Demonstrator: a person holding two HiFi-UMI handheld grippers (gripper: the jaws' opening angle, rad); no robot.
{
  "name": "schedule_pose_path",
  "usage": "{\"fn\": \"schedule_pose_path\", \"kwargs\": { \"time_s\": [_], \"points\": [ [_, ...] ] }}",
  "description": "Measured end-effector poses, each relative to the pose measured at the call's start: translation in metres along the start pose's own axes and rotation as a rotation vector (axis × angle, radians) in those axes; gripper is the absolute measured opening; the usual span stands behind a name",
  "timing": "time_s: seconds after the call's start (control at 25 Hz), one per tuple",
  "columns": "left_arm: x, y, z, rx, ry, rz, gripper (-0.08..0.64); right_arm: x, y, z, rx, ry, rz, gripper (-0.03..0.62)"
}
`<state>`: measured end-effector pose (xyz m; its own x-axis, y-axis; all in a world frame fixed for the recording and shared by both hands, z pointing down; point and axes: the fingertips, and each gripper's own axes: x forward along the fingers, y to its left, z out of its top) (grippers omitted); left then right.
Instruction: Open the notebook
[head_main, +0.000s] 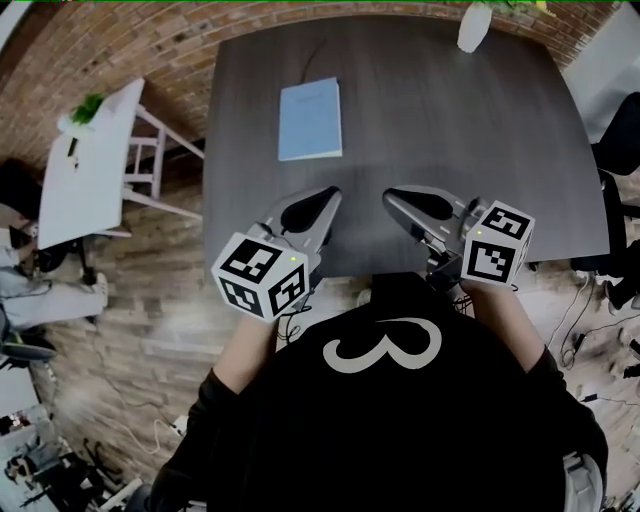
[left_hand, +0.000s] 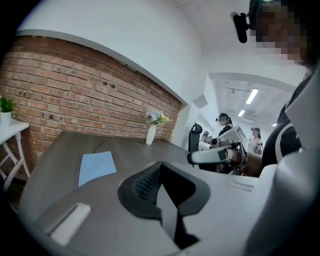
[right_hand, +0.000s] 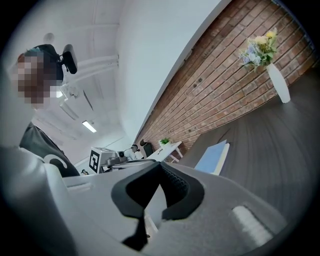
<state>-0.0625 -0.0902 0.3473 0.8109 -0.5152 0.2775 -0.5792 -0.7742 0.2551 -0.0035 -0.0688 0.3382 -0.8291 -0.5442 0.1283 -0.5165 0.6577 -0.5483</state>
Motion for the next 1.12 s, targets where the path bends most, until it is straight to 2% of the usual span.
{"fn": "schedule_pose_path", "kwargs": {
  "time_s": [0.28, 0.64, 0.84, 1.12],
  "points": [
    [0.021, 0.027, -0.006, 0.028, 0.029, 0.045, 0.015, 0.011, -0.024, 0.001, 0.036, 0.015, 0.014, 0.002],
    [0.056, 0.07, -0.02, 0.012, 0.105, 0.095, 0.015, 0.03, -0.08, 0.007, 0.117, 0.046, -0.018, 0.002],
    [0.076, 0.094, -0.034, 0.088, 0.18, 0.143, 0.054, 0.035, -0.106, 0.01, 0.149, 0.056, -0.036, 0.002],
    [0.106, 0.116, -0.053, 0.124, 0.26, 0.17, 0.132, 0.027, -0.136, 0.008, 0.177, 0.06, -0.084, 0.002]
  ]
}}
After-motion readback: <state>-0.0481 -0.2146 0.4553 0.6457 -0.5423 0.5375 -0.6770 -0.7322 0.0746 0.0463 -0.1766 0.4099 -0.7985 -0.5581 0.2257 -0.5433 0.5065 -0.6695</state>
